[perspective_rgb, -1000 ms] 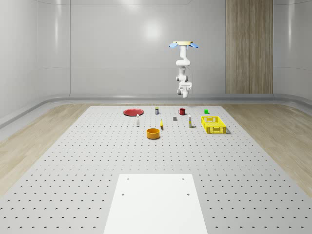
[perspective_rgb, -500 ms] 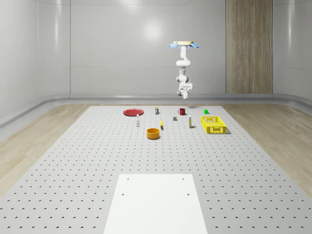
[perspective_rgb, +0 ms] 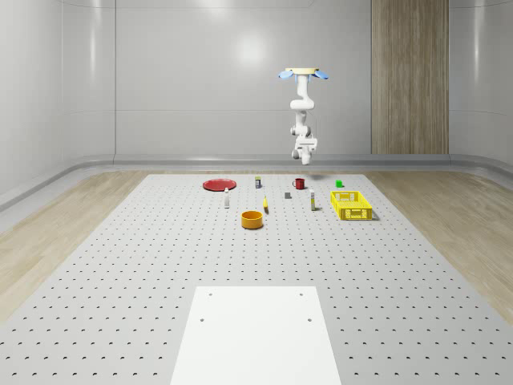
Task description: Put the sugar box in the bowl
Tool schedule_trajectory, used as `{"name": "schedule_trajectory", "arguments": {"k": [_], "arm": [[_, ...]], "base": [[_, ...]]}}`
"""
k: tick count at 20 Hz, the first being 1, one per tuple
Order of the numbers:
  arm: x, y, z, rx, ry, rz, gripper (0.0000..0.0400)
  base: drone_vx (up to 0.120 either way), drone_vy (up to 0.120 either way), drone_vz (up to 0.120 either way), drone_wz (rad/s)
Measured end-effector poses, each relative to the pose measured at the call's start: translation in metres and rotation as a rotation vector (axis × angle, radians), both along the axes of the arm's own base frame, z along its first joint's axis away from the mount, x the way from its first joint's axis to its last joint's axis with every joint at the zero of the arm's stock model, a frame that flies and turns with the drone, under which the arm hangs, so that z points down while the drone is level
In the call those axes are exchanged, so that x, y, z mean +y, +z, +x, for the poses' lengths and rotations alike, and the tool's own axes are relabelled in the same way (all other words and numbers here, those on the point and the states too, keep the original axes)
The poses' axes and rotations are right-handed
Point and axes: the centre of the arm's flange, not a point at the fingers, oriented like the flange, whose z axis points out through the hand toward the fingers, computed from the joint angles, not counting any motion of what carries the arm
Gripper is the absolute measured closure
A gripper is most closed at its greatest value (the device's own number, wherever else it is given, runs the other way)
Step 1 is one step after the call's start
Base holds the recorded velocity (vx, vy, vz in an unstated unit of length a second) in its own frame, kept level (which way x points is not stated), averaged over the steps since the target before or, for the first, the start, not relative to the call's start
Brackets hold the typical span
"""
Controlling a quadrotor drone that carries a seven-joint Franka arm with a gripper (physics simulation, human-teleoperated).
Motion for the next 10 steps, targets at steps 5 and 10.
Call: {"name": "schedule_trajectory", "arguments": {"k": [5,10], "arm": [[0.0004,0.0000,-0.0004,-0.004,0.000,-0.004,0.0000],[0.0014,0.0000,-0.0008,-0.008,0.000,-0.014,0.0000]], "base": [[0.120,0.000,0.000,0.000],[0.120,0.000,0.000,0.000]]}}
